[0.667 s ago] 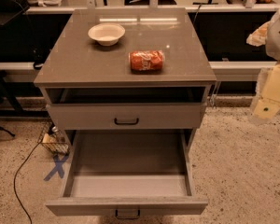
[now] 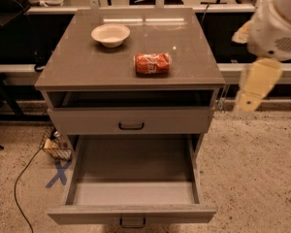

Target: Place coke can into middle drawer

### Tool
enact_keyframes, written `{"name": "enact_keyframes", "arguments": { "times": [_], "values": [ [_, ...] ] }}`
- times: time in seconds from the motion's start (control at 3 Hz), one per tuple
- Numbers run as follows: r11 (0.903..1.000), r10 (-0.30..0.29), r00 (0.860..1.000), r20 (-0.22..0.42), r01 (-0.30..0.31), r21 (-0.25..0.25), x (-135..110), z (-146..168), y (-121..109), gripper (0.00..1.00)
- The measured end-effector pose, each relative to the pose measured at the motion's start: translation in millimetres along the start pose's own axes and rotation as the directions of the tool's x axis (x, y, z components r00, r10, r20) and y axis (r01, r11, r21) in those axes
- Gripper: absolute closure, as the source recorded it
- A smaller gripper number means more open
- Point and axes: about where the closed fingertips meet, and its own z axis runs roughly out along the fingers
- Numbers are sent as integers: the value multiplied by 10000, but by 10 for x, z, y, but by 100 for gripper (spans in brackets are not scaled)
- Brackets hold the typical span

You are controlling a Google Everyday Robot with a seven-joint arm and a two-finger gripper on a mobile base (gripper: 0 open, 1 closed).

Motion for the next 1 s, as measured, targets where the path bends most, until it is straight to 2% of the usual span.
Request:
{"name": "enact_keyframes", "arguments": {
  "times": [0.33,0.67,1.0],
  "values": [
    [9971,-723,9966,390,732,-212,-482,450,-338,0],
    [9956,-822,9949,590,847,-405,-957,963,-629,0],
    [9956,-822,9949,589,847,-405,-958,963,-630,0]
  ]
}}
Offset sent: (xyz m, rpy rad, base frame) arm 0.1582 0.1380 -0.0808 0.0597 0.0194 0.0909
